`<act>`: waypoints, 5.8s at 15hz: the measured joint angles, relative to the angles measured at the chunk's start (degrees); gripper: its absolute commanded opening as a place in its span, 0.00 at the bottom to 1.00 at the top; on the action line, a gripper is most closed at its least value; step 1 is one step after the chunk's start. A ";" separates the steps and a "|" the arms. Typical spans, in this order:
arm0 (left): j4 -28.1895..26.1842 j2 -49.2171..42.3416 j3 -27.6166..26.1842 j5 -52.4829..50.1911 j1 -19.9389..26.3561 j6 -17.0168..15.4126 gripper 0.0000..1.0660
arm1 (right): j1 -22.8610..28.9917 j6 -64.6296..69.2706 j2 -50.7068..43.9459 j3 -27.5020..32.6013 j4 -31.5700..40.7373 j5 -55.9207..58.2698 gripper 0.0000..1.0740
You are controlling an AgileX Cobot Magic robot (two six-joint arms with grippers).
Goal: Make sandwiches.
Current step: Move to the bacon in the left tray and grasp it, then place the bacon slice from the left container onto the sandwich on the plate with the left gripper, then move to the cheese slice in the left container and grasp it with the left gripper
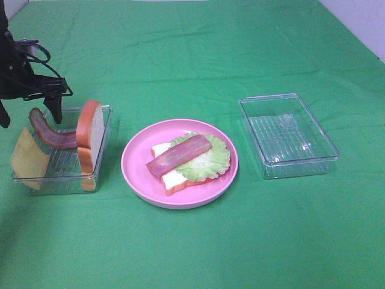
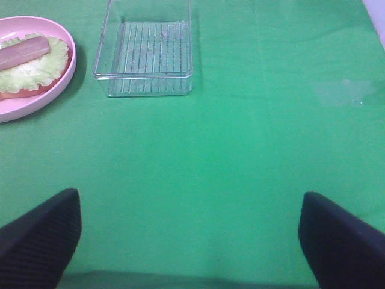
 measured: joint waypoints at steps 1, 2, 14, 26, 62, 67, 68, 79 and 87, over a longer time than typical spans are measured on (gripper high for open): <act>0.00 0.00 0.00 0.11 0.00 0.00 0.64 | 0.00 0.00 0.00 0.00 0.00 0.00 0.88; 0.00 0.00 0.00 0.46 0.00 0.00 0.54 | 0.00 0.00 0.00 0.00 0.00 0.00 0.88; -2.46 0.00 0.00 -2.29 0.00 -3.84 0.23 | 0.00 0.00 0.00 0.00 0.00 0.00 0.88; -6.30 0.00 -2.69 2.18 0.00 -4.24 0.00 | 0.00 0.00 0.00 0.00 0.00 0.00 0.88; -24.87 3.44 -13.64 11.29 -28.82 14.84 0.00 | 0.00 0.00 0.00 0.00 0.00 0.00 0.88; -11.80 3.61 -13.64 11.29 -28.59 14.55 0.00 | 0.00 0.00 0.00 0.00 0.00 0.00 0.88; -9.85 3.61 -13.64 11.29 -28.59 14.55 0.00 | 0.00 0.00 0.00 0.00 0.00 0.00 0.88; -9.17 6.82 -15.18 8.71 -28.59 14.67 0.95 | 0.00 0.00 0.00 0.00 0.00 0.00 0.88; -3.44 3.44 -28.25 10.77 -28.48 10.08 0.94 | 0.00 0.00 0.00 0.00 0.00 0.00 0.88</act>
